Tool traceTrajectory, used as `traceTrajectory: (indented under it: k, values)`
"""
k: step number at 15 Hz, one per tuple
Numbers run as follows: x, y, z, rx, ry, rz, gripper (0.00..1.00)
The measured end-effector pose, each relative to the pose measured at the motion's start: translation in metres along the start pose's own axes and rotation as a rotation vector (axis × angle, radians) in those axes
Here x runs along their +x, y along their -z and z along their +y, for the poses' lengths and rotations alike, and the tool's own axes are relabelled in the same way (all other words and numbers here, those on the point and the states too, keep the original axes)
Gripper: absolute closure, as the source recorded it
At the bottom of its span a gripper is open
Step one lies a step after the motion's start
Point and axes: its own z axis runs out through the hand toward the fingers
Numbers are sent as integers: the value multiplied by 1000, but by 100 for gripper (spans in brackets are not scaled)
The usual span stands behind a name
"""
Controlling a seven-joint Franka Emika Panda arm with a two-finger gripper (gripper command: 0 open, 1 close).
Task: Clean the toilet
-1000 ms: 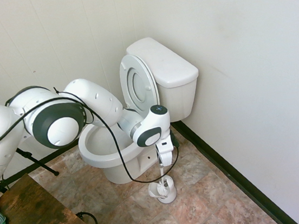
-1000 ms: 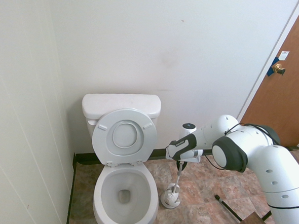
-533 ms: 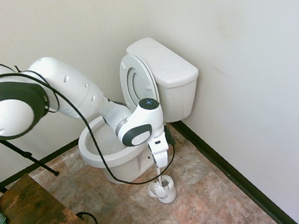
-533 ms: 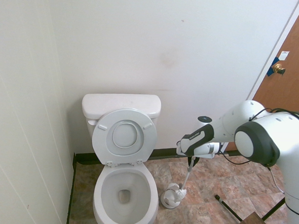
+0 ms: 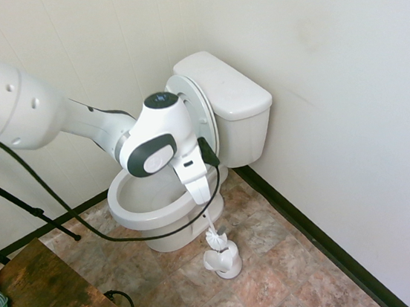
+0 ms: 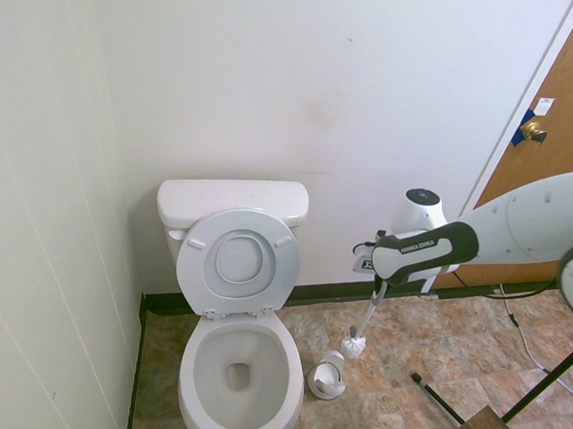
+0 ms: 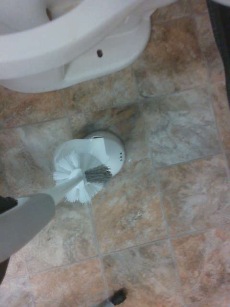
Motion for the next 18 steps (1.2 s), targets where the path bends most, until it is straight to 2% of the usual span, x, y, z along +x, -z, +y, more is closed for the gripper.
traceTrajectory:
  k: [4, 7, 14, 18]
  values:
    - [-38, 68, -20, 40, 60, 17, 100]
    - [-85, 97, -32, 73, 104, 32, 100]
    - [-204, 100, -51, 120, 250, 11, 100]
    - [-237, 96, -70, 152, 267, 0, 100]
